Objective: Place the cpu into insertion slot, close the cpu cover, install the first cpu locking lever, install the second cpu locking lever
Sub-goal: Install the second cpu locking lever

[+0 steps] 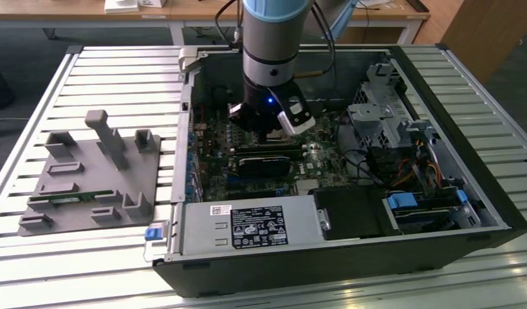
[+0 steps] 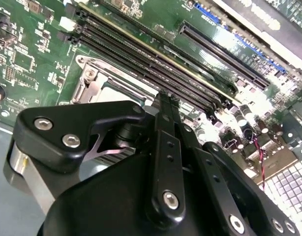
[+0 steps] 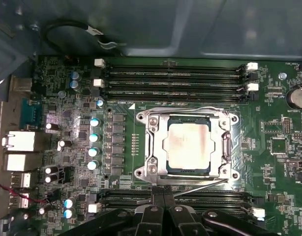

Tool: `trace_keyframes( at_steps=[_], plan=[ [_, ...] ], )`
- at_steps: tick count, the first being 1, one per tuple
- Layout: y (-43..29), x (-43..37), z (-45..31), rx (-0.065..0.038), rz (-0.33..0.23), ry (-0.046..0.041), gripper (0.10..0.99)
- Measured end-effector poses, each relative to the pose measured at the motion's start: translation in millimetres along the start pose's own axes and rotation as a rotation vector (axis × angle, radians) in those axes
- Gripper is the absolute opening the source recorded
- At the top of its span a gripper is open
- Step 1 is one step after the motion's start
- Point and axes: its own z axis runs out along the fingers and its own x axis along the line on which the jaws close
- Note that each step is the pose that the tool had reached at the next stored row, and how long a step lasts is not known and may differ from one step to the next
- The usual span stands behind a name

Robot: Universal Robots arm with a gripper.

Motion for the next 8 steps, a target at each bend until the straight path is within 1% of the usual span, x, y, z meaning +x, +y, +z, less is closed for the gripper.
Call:
trace_keyframes(
  at_steps=[8],
  plan=[
    [-0.1,0.2,0.7,-0.002,0.000,-0.0001,0.106]
  ],
)
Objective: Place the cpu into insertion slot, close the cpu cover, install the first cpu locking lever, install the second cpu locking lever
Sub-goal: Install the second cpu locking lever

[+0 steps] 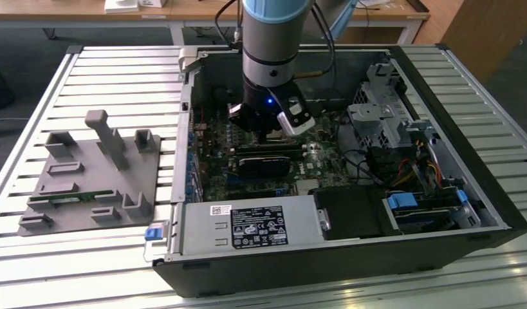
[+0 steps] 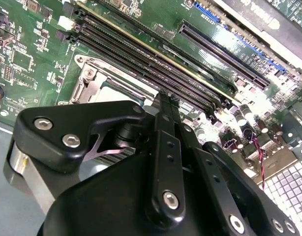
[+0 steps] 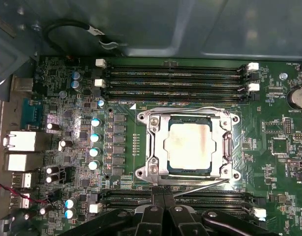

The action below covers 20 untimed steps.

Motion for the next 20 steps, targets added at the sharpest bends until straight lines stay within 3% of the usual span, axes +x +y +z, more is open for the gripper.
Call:
trace_keyframes(
  at_steps=[6,12,20],
  plan=[
    [-0.2,0.0,1.5,-0.002,0.000,0.0002,0.106],
    [-4.1,-0.1,1.6,-0.025,0.000,0.0000,0.106],
    [-12.2,3.8,0.5,-0.038,0.000,0.0000,0.106]
  ],
)
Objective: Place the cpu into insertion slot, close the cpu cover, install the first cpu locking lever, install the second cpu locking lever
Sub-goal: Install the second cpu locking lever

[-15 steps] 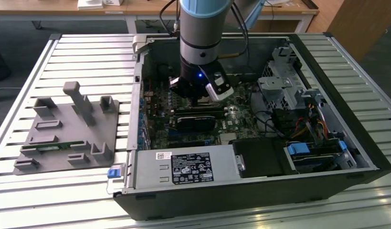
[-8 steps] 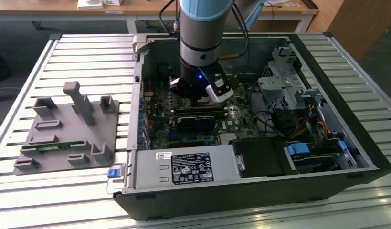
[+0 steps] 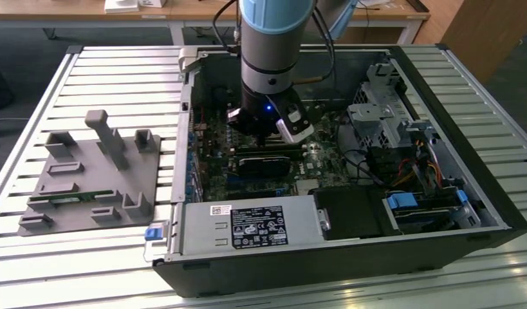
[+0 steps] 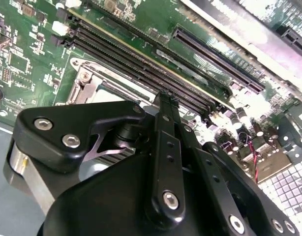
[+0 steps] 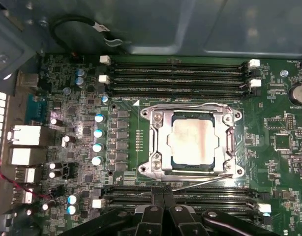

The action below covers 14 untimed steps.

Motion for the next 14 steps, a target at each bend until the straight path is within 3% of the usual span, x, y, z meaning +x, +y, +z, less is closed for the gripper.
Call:
trace_keyframes(
  at_steps=[3,4,7,14],
  plan=[
    [-0.9,3.0,0.4,-0.012,0.000,0.0000,0.106],
    [-1.2,3.6,2.0,-0.023,0.000,0.0000,0.106],
    [-2.1,4.2,7.3,-0.035,0.000,-0.0001,0.106],
    [-4.0,6.7,13.1,-0.045,0.000,-0.0005,0.106]
  ],
)
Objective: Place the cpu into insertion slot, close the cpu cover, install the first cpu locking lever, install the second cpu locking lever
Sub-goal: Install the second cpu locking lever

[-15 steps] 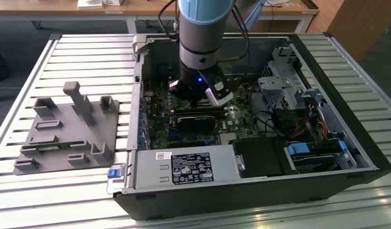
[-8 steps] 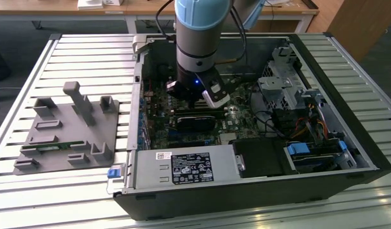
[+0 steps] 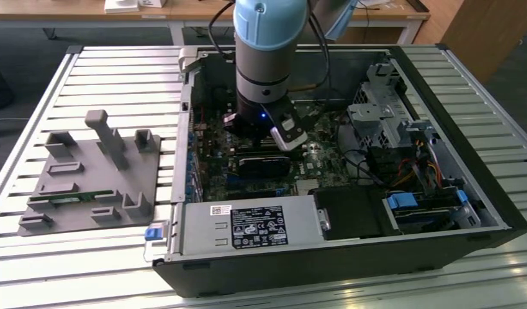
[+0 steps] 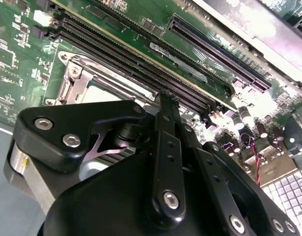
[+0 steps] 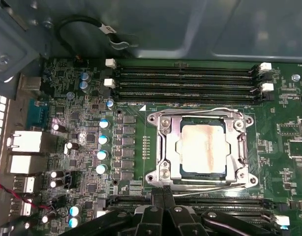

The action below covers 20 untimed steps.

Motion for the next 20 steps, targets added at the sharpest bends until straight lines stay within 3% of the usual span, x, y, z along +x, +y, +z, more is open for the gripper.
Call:
trace_keyframes(
  at_steps=[6,11,20],
  plan=[
    [-1.4,1.9,6.0,-0.009,0.000,-0.0001,0.106],
    [-1.8,3.4,8.0,-0.030,0.000,-0.0004,0.106],
    [-2.3,6.2,10.8,-0.050,0.000,-0.0012,0.106]
  ],
)
